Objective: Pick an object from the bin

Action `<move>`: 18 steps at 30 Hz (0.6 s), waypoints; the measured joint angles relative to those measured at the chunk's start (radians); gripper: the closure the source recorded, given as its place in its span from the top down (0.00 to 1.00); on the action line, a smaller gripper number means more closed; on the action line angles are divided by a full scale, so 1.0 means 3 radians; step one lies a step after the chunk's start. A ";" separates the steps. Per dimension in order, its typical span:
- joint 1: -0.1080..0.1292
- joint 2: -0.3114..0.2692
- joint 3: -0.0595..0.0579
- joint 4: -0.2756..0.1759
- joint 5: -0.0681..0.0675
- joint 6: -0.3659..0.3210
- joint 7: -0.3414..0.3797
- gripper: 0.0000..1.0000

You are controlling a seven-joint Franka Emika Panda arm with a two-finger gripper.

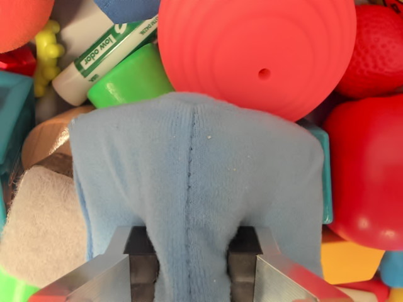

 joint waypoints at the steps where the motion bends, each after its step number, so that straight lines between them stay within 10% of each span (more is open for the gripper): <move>1: 0.0000 0.0000 0.0000 0.0000 0.0000 0.0000 0.0000 0.00; 18: 0.0002 -0.0141 -0.0004 -0.0001 -0.0001 -0.0126 0.0002 0.00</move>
